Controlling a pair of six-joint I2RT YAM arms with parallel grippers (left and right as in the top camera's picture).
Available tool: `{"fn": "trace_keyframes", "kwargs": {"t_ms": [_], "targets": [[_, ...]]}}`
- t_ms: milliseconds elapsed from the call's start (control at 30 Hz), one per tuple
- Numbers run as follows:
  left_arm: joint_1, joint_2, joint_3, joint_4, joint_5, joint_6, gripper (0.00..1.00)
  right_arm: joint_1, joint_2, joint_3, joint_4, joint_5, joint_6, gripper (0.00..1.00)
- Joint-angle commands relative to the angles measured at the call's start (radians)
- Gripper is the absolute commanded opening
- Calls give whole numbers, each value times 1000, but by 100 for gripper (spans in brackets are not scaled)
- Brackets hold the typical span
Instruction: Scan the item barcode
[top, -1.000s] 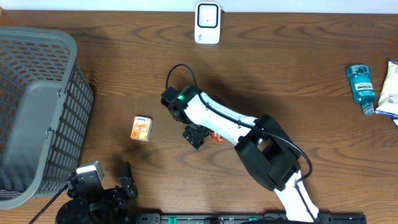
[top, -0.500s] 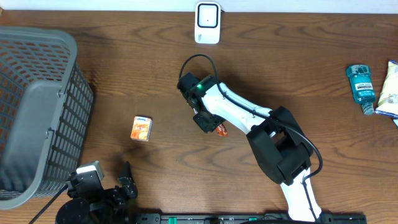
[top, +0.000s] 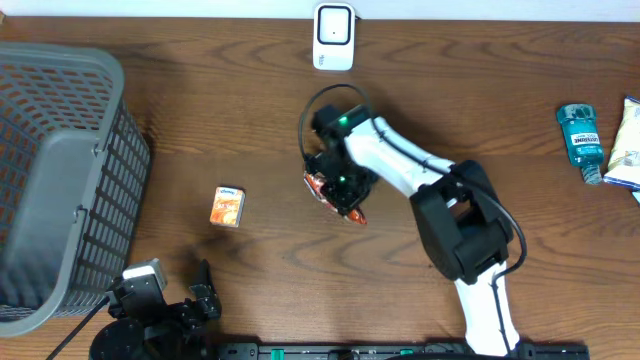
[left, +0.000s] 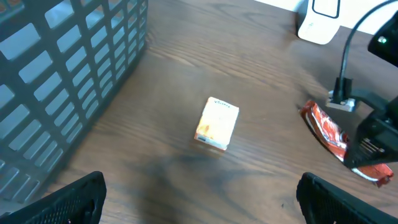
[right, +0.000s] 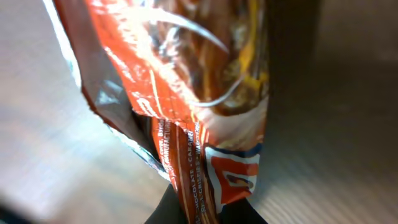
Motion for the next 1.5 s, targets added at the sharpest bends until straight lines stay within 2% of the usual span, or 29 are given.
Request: {"fn": "trace_keyframes", "kwargs": {"t_ms": [0,67,100,133,167,200,533,600,767,1033,1300,1400,1467], "targets": [[5,-1,-2,1,9,-6,98,-73,31,8,-21,-288,-211,9],[5,-1,-2,1,9,-6,98,-114,31,8,-37,-336,-237,16],[5,-1,-2,1,9,-6,98,-133,31,8,-43,-356,-244,28],[5,-1,-2,1,9,-6,98,-151,31,8,-43,-364,-237,50],[5,-1,-2,1,9,-6,98,-163,31,8,-42,-363,-222,80],[5,-1,-2,1,9,-6,98,-174,31,9,-38,-360,-213,99],[5,-1,-2,1,9,-6,98,-126,14,46,-24,-343,-164,99],[5,-1,-2,1,9,-6,98,-94,-10,56,-10,-264,-127,99],[5,-1,-2,1,9,-6,98,9,-68,56,83,93,65,99],[5,-1,-2,1,9,-6,98,171,-49,-42,187,437,219,99],[5,-1,-2,1,9,-6,98,236,-46,-197,269,524,292,99],[5,-1,-2,1,9,-6,98,230,-45,-246,272,522,299,92],[5,-1,-2,1,9,-6,98,220,-45,-282,274,503,299,81]]}}
